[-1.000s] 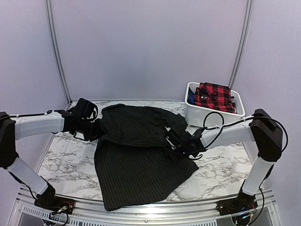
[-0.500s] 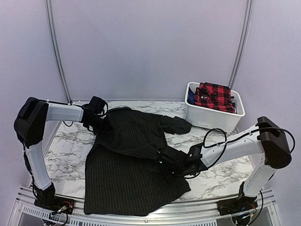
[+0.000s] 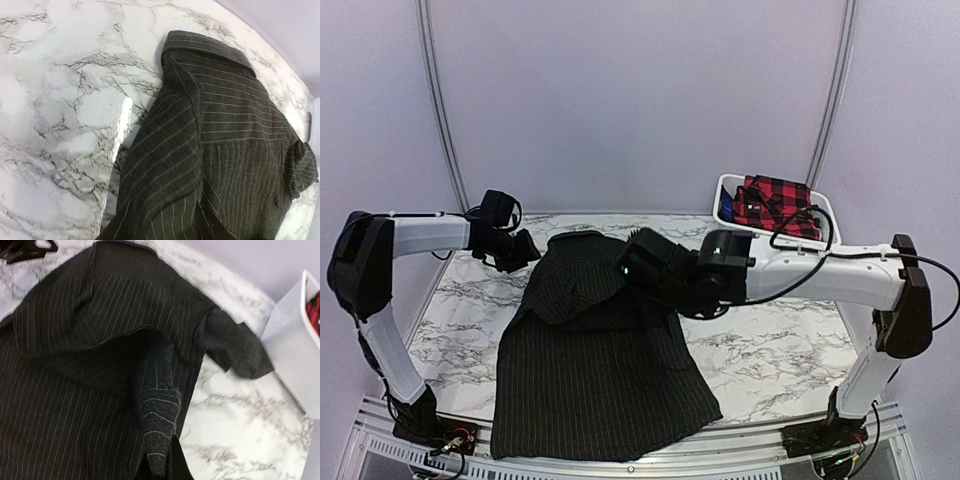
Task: Fold and stack the long sleeve shirts
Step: Pick up the shirt from the center of the board.
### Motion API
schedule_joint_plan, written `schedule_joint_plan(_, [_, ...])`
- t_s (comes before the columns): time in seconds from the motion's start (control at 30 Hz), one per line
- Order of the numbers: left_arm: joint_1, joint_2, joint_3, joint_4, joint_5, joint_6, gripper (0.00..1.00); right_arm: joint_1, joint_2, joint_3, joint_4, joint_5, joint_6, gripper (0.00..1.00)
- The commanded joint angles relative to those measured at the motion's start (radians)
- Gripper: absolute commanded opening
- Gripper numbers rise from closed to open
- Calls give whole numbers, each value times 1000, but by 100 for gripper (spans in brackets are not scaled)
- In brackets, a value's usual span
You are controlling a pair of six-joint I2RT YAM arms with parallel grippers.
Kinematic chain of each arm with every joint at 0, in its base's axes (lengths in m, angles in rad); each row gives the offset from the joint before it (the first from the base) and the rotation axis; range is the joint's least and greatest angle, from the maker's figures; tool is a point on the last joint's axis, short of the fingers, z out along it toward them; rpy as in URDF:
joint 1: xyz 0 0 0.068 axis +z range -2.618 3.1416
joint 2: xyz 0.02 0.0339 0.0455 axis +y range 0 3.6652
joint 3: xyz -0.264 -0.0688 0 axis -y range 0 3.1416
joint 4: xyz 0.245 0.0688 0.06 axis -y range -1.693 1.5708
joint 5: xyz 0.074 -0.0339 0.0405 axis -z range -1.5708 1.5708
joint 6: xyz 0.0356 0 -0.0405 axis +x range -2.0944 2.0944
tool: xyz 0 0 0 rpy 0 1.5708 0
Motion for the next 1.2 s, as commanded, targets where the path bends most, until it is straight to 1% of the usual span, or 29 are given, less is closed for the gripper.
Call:
schedule_joint_plan(0.0, [-14,-236,-146,-45,8,-30,44,-84,101,239,11,212,-252,0])
schedule_joint_plan(0.07, [-31,-337,-240,-54,10,-59,44,-126,157,353,101,222,-383,0])
schedule_joint_plan(0.13, [-62,-443,-323,-77,-4,-94,44,-163,207,446,230,213,-515,0])
schedule_joint_plan(0.2, [-115,-545,-412,-107,-25,-132,45,-190,260,544,357,204,-650,0])
schedule_joint_plan(0.27, [-164,-639,-475,-156,-56,-176,45,-206,303,583,523,190,-786,0])
schedule_joint_plan(0.37, [-260,-766,-554,-223,-81,-256,45,-218,349,582,806,162,-960,0])
schedule_joint_plan(0.47, [-356,-864,-586,-332,-131,-324,45,-220,403,614,1083,138,-1112,0])
schedule_joint_plan(0.53, [-423,-911,-599,-397,-154,-370,43,-223,449,677,1215,111,-1187,0])
schedule_joint_plan(0.63, [-536,-955,-619,-475,-192,-476,42,-227,528,816,1315,52,-1230,0])
schedule_joint_plan(0.7, [-630,-960,-616,-532,-235,-549,42,-232,556,863,1375,11,-1239,0])
schedule_joint_plan(0.8, [-772,-956,-600,-622,-291,-650,41,-234,555,858,1441,-44,-1211,0])
schedule_joint_plan(0.93, [-924,-939,-600,-684,-308,-788,41,-234,530,841,1460,-109,-1123,0])
schedule_joint_plan(1.07, [-1036,-871,-581,-771,-327,-885,41,-234,508,814,1444,-159,-1054,0])
schedule_joint_plan(1.17, [-1095,-836,-572,-792,-332,-931,42,-235,489,778,1440,-165,-1046,0])
